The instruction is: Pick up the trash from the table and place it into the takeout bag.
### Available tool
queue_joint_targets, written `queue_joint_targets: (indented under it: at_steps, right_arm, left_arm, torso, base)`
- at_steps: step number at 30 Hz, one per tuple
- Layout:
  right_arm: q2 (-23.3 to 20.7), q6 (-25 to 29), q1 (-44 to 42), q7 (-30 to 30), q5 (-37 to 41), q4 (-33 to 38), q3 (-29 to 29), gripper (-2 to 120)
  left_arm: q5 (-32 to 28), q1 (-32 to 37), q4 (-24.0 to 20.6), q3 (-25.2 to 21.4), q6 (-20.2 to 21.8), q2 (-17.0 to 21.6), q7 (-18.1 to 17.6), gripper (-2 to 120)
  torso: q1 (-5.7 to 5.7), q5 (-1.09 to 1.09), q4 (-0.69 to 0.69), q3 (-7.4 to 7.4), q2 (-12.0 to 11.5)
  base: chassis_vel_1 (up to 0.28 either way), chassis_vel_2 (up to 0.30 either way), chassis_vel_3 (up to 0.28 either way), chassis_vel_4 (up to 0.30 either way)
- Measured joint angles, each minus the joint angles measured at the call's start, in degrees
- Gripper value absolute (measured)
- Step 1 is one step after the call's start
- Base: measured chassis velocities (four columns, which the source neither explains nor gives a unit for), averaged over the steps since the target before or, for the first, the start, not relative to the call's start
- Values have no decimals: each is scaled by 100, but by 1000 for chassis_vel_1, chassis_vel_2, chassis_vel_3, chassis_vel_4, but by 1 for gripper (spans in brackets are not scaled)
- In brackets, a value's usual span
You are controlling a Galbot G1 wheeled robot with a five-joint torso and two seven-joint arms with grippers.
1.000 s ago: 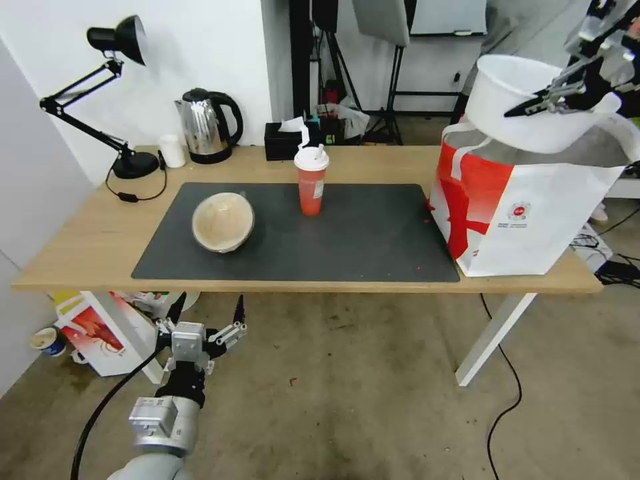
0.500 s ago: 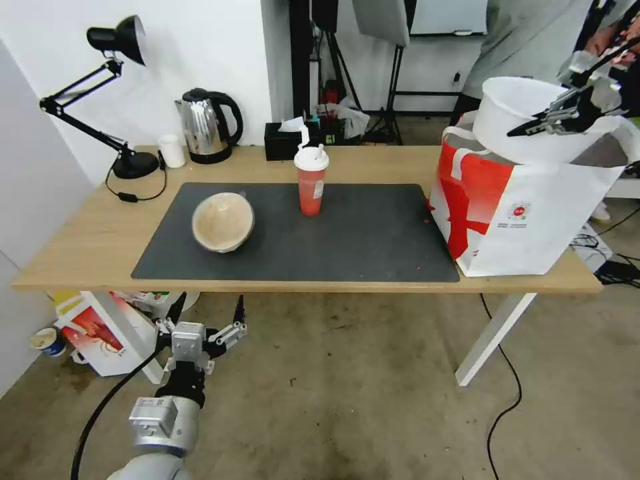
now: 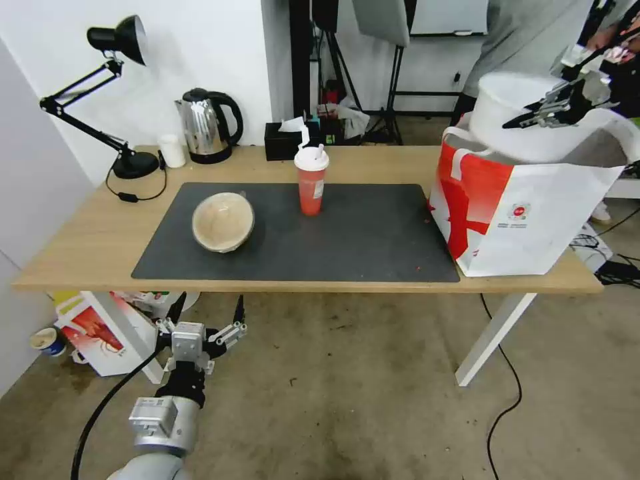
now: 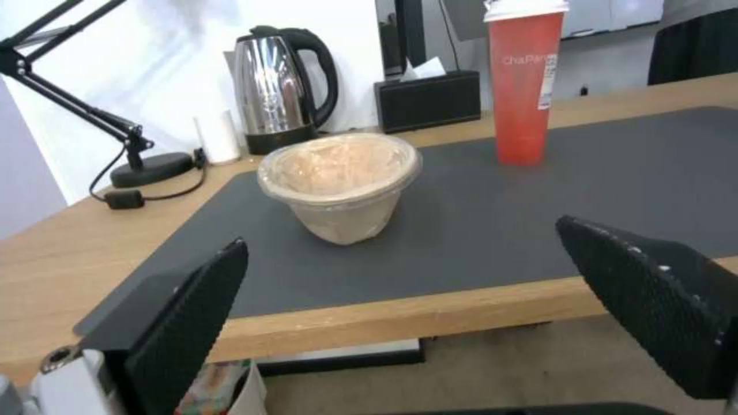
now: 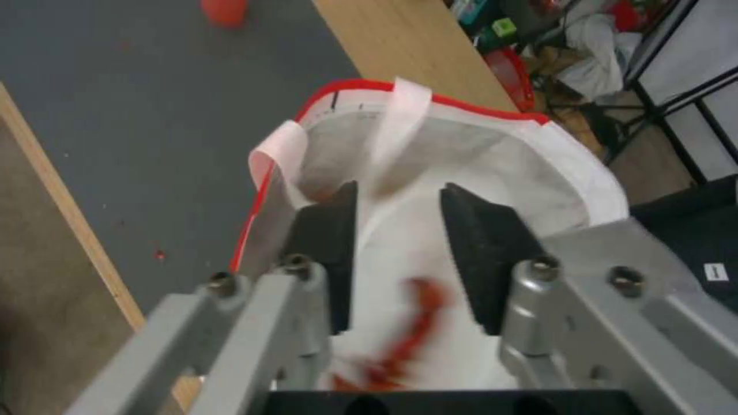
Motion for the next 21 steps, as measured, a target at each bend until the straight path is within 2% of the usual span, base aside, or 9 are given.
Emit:
queue_joint_targets:
  at_steps: [1,4,6,8,10,12,14,17,21]
  right_arm:
    - [0,0,0,0,0,0,0,30]
    - [-22,11,-11,11,4,-30,12,44]
    - [-25,11,-11,12,4,-33,13,45]
    - [-41,12,-10,10,6,-45,18,58]
    - [-41,12,-9,9,6,-47,18,61]
    - [-39,14,-10,9,6,-45,18,73]
    - [-35,14,-10,10,6,-38,18,76]
    - [29,17,35,61,44,27,18,91]
    - [186,34,307,289,429,282,-28,99]
  left_arm:
    - [0,0,0,0,0,0,0,100]
    - [0,0,0,0,0,0,0,100]
    - [0,0,0,0,0,0,0,100]
    - [0,0,0,0,0,0,0,100]
    - [0,0,0,0,0,0,0,100]
    - [0,0,0,0,0,0,0,100]
    - [0,0,0,0,0,0,0,100]
    - [0,0,0,0,0,0,0,100]
    - [0,0,0,0,0,0,0,100]
  torso:
    - [0,0,0,0,0]
    - [0,0,0,0,0]
    - [0,0,0,0,0]
    - [0,0,0,0,-1]
    - [0,0,0,0,-1]
    - [0,0,0,0,-1]
    - [0,0,0,0,-1]
    - [0,1,0,0,-1]
    - [0,2,0,0,-1]
  base:
    - [0,0,0,0]
    - [0,0,0,0]
    - [0,0,0,0]
    - [0,0,0,0]
    - [0,0,0,0]
    - [0,0,0,0]
    - [0,0,0,0]
    - [0,0,0,0]
    - [0,0,0,0]
